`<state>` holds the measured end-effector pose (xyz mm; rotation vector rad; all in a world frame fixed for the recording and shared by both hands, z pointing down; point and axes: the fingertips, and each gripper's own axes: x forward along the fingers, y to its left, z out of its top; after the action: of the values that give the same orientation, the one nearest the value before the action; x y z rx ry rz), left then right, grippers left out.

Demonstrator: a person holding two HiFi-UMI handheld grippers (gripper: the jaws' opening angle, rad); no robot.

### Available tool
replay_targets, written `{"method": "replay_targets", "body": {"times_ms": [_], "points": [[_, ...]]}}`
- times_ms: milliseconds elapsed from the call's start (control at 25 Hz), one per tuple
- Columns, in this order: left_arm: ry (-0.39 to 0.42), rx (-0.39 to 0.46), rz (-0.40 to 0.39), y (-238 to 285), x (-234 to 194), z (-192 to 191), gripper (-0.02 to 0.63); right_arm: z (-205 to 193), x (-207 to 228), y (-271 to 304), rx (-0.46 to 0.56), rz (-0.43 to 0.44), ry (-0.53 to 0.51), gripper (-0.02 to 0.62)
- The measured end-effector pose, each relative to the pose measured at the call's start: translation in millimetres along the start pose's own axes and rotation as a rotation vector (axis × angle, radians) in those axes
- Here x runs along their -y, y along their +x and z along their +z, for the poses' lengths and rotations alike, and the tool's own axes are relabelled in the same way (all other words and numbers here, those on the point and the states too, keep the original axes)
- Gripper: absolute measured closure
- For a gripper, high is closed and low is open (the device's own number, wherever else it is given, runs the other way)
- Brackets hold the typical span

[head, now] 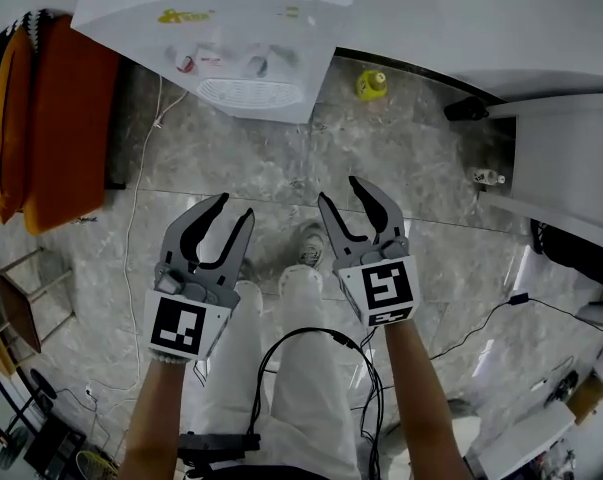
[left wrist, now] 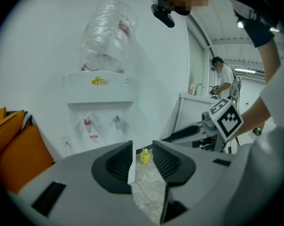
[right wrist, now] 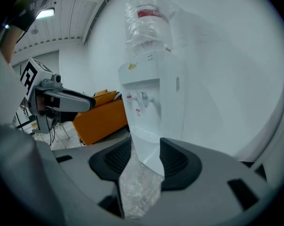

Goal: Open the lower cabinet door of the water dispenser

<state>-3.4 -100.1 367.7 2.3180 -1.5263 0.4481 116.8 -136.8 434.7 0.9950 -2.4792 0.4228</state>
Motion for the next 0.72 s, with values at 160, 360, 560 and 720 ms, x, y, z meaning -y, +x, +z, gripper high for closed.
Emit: {"method": "replay_targets", "body": {"times_ms": [160, 360, 560, 720], "points": [[-0.001, -0.014, -0.003, 15, -2, -19, 0.472, -20, 13, 17, -0.027, -0.011, -0.001, 0.417], [-0.003, -0.023, -0.012, 34, -2, -38, 0.472, -30, 28, 41, -0.001, -0.013, -0.008, 0.413], [-0.019, -0.027, -0.018, 52, -2, -52, 0.472, -51, 38, 65, -0.025, -0.003, -0.031, 0.411], [-0.012, -0.050, -0.029, 68, -3, -66, 0.472, -67, 48, 85, -0.043, 0.003, -0.040, 0.411]]}}
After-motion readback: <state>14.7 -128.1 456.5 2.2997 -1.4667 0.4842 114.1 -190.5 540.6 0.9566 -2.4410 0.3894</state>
